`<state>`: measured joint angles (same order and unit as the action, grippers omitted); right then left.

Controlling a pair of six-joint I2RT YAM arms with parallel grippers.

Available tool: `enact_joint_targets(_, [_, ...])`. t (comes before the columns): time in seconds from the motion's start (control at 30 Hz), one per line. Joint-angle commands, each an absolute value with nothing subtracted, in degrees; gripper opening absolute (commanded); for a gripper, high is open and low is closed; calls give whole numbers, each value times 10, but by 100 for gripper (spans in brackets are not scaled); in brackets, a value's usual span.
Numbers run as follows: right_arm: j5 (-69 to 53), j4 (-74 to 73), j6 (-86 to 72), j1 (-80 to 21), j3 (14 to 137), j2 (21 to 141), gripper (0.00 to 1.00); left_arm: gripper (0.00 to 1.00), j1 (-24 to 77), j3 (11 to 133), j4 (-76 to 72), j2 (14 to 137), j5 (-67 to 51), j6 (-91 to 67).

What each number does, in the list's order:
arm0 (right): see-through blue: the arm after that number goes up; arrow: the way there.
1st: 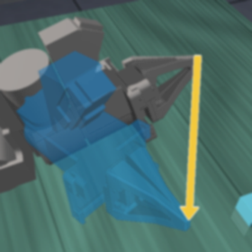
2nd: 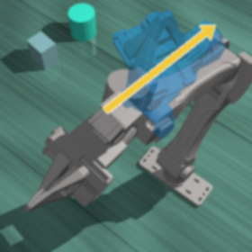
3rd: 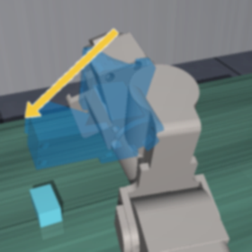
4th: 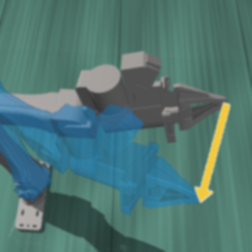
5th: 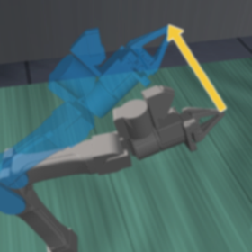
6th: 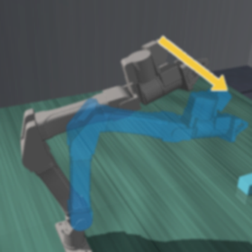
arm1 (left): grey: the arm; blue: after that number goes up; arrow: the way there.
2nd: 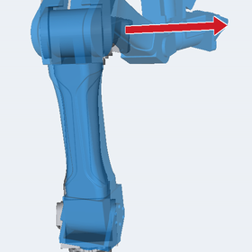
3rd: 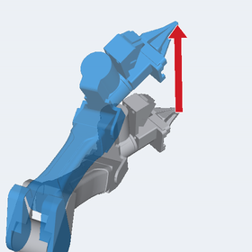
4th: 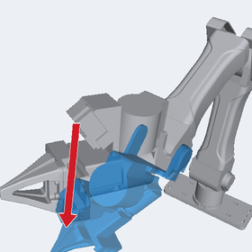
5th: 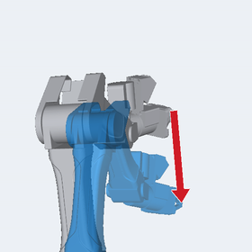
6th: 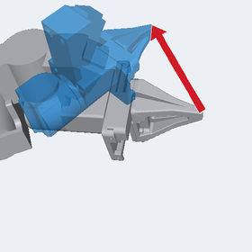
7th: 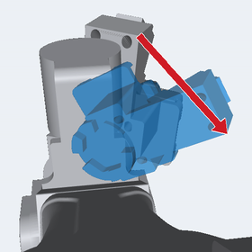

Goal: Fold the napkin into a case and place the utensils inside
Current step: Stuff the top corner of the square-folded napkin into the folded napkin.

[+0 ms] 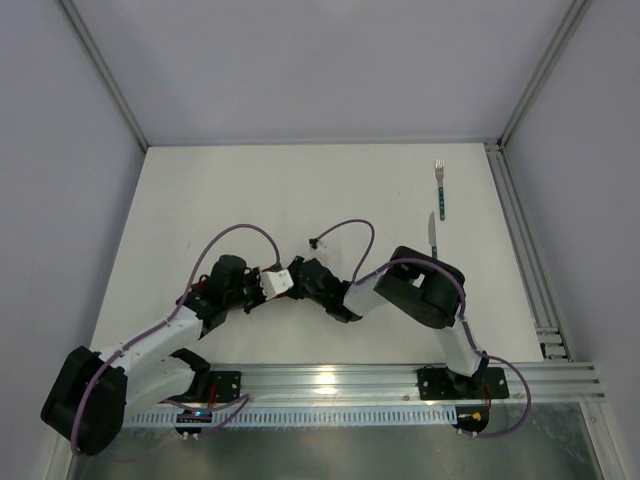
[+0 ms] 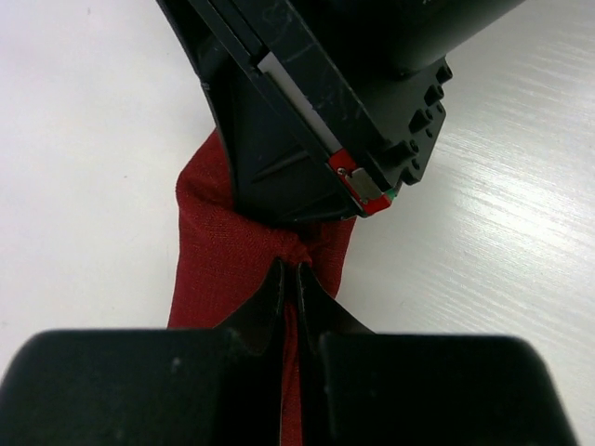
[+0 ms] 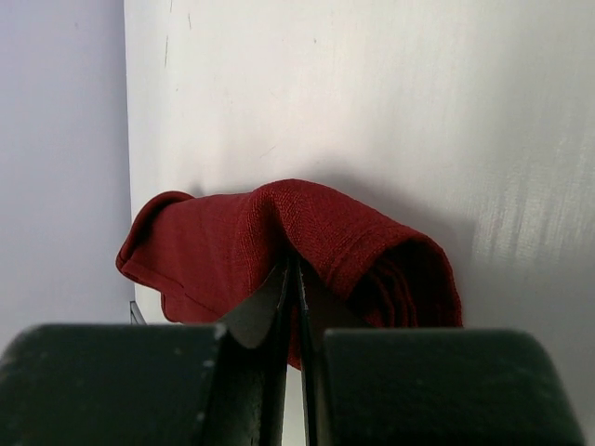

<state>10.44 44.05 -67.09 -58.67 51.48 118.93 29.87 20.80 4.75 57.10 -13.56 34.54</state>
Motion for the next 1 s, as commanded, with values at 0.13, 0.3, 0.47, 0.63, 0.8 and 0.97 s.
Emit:
enact_joint_targets(0.13, [154, 448, -700, -585, 477, 1212, 9, 6, 304, 228, 85, 568, -181, 373])
enact_joint_targets(0.3, [153, 451, -700, -585, 474, 1213, 9, 43, 304, 284, 148, 537, -170, 329])
enact_joint_targets(0.47, [151, 455, -699, -585, 474, 1213, 9, 56, 305, 347, 219, 578, -199, 301])
enact_joint_targets(0.63, [154, 461, -700, -584, 468, 1211, 9, 63, 305, 355, 163, 607, -121, 245])
enact_joint_targets(0.8, [153, 470, -700, -585, 467, 1211, 9, 63, 307, 359, 149, 654, -78, 246])
enact_joint_targets(0.97, [154, 475, -700, -585, 468, 1213, 9, 65, 321, 333, 108, 672, -43, 256])
